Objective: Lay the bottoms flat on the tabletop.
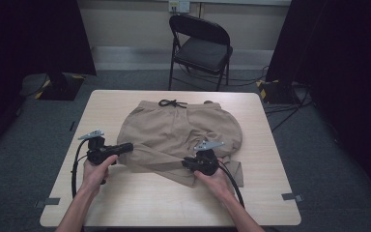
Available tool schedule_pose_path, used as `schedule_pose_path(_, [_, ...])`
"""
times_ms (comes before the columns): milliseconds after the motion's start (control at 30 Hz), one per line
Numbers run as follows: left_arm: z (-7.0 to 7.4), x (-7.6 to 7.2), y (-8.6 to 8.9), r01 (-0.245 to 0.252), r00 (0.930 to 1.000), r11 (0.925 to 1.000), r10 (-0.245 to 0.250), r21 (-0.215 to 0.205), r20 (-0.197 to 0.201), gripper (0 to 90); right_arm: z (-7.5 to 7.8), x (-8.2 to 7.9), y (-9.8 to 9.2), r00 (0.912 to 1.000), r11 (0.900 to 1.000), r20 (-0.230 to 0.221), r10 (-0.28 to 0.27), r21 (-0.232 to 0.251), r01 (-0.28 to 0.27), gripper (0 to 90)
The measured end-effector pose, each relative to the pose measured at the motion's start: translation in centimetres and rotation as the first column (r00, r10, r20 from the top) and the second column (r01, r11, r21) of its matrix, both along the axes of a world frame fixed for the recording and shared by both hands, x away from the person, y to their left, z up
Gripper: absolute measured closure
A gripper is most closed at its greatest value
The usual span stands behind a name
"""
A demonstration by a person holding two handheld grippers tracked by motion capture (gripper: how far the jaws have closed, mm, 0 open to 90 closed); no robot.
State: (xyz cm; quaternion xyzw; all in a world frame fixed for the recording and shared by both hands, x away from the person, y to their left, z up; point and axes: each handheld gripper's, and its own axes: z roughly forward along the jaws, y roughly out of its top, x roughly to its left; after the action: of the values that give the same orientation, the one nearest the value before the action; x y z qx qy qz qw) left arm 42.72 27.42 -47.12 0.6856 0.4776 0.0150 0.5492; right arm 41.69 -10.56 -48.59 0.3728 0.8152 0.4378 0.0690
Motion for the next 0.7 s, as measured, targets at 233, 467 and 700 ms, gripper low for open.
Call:
schedule_pose_path(233, [-1.5, 1.2, -0.4, -0.034, 0.9985, 0.9985, 0.036, 0.043, -0.040, 68.4, -0.6, 0.8, -0.9, 0.9987, 0.999, -0.023, -0.045, -0.004, 0.044, 68.0])
schedule_pose_path(467, [0.5, -1.2, -0.3, 0.030, 0.9992, 0.9986, -0.031, 0.044, 0.024, 63.4, 0.2, -0.2, -1.9, 0.9995, 1.000, -0.019, -0.024, 0.015, 0.024, 53.8])
schedule_pose_path(700, [0.3, -3.6, 0.7, 0.050, 0.9981, 0.9975, -0.052, 0.050, 0.033, 65.0, 1.4, -1.6, -3.2, 0.9999, 0.998, -0.001, -0.013, 0.068, 0.013, 56.1])
